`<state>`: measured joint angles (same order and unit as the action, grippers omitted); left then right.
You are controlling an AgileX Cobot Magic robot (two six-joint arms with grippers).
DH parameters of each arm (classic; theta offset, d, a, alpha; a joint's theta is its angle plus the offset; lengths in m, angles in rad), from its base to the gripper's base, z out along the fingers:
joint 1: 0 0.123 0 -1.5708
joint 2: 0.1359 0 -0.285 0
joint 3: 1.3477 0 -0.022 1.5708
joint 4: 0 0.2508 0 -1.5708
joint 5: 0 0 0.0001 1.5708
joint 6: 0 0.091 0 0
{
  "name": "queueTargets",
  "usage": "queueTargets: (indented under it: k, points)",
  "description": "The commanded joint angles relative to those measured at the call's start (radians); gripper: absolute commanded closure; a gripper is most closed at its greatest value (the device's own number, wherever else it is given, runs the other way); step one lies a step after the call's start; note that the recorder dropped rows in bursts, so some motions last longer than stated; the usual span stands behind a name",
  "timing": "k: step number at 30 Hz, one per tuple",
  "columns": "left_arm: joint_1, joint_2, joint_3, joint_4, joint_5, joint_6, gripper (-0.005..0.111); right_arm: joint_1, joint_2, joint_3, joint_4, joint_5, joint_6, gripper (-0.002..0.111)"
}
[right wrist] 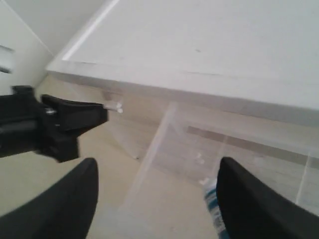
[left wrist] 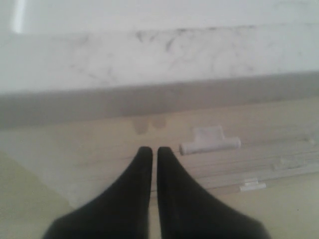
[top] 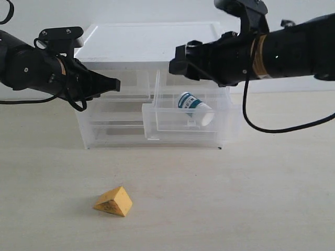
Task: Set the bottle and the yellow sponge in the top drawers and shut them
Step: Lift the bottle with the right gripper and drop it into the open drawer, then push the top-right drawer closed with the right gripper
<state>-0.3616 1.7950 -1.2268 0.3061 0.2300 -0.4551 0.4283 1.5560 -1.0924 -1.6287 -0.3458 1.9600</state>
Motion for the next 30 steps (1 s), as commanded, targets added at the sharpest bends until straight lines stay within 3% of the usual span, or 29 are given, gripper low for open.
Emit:
queueTargets:
  k: [1, 5, 8, 18, 30]
  points:
    - [0.003, -0.003, -0.007, 0.004, 0.002, 0.006, 0.103, 0.000, -0.116, -0.006, -0.116, -0.191, 0.135, 0.048]
    - [0.003, -0.003, -0.007, 0.004, 0.002, 0.006, 0.103, 0.000, -0.151, 0.005, -0.116, -0.445, 0.135, 0.048]
    - [0.003, -0.003, -0.007, 0.004, 0.002, 0.008, 0.103, 0.000, -0.147, 0.049, -0.116, -0.478, 0.135, 0.048]
    - [0.003, -0.003, -0.007, 0.004, 0.002, 0.008, 0.103, 0.000, -0.147, 0.284, -0.116, -0.157, 0.117, 0.048]
    - [0.003, -0.003, -0.007, 0.004, -0.024, 0.008, 0.103, 0.000, -0.147, 0.290, -0.108, 0.059, 0.053, 0.048]
